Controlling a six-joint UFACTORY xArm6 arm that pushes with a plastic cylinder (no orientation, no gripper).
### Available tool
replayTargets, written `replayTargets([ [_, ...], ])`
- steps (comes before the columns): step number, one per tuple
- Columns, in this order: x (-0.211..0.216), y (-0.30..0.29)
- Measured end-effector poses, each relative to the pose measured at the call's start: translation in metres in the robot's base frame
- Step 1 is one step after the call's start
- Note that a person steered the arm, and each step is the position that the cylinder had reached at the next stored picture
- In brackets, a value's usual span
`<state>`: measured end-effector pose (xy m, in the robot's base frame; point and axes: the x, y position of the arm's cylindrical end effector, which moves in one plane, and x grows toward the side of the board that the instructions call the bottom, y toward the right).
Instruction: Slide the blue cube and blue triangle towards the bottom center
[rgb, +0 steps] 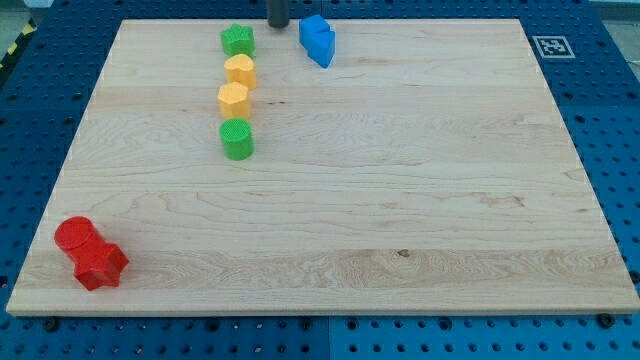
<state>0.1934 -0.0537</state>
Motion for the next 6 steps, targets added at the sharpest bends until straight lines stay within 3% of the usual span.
replayTargets([
  [1,0.000,0.037],
  [6,0.063,0.059],
])
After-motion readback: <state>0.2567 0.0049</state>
